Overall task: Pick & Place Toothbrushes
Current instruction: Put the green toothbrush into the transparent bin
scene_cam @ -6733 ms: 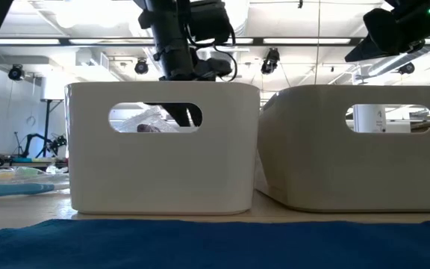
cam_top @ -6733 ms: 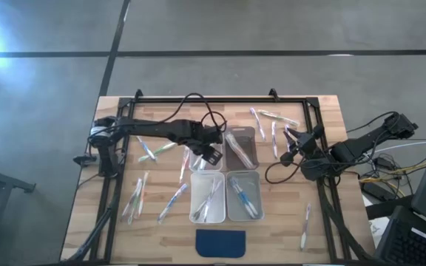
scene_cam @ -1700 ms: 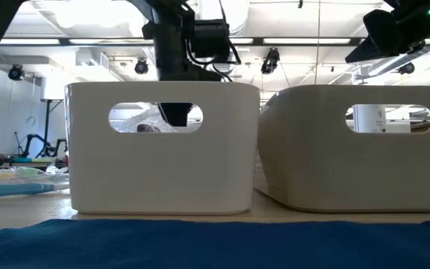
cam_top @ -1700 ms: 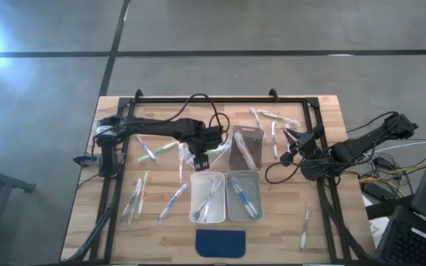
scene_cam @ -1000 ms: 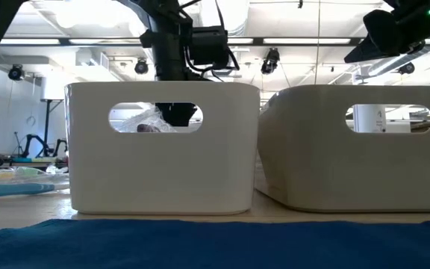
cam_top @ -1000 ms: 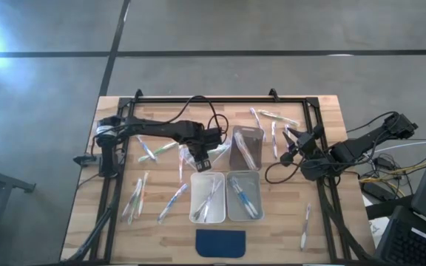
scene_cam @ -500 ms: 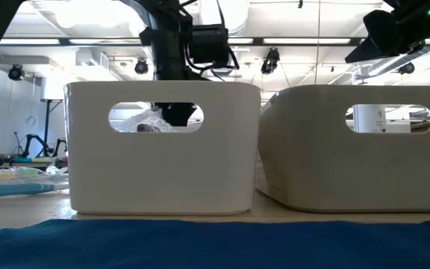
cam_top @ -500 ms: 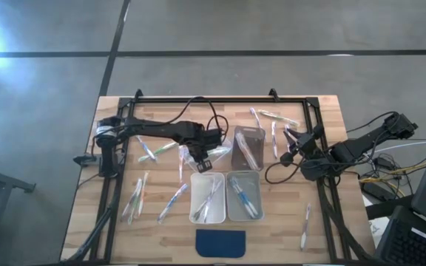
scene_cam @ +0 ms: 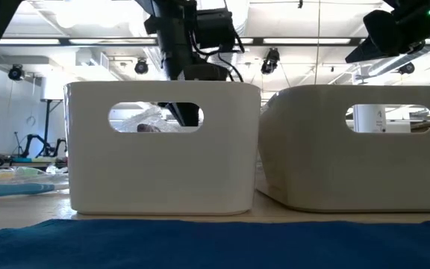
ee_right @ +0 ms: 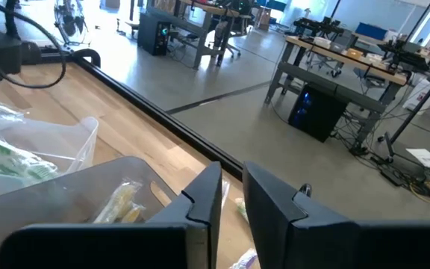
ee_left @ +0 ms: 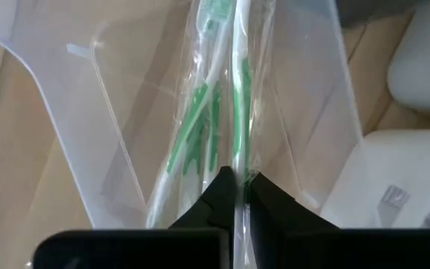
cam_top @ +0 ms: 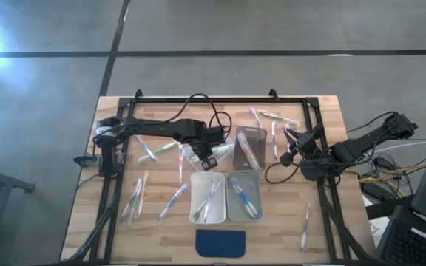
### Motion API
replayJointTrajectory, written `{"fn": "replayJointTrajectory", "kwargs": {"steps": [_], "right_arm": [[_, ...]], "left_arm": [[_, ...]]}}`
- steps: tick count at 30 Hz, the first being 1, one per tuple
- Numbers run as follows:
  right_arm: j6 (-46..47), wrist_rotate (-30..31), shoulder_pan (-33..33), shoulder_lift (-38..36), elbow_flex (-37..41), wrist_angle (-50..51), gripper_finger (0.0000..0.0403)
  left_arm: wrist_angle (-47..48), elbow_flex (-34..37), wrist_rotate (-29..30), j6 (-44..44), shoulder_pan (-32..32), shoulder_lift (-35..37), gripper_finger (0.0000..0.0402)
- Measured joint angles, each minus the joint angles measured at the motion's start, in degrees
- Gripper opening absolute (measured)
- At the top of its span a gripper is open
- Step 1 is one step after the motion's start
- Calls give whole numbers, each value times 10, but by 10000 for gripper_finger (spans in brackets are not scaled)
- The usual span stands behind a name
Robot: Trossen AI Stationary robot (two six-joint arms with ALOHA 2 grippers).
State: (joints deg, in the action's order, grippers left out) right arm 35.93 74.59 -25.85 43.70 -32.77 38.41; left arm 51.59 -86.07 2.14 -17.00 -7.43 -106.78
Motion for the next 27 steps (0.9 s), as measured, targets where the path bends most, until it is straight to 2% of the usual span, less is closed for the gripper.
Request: {"fn": "replayJointTrajectory", "kwargs": {"steps": [7,17,23,27], "right_arm": [[0,0,0,0,0,1,81],[0,0,0,0,0,1,102],[0,0,0,0,0,2,109],[0,0,0,0,0,2,107]], "left_arm": [[34,-41,11,42,5,1,18],[75,-52,25,217,4,1,18],[43,-39,25,223,3,1,18],[29,-27,24,196,-5,1,18]]}}
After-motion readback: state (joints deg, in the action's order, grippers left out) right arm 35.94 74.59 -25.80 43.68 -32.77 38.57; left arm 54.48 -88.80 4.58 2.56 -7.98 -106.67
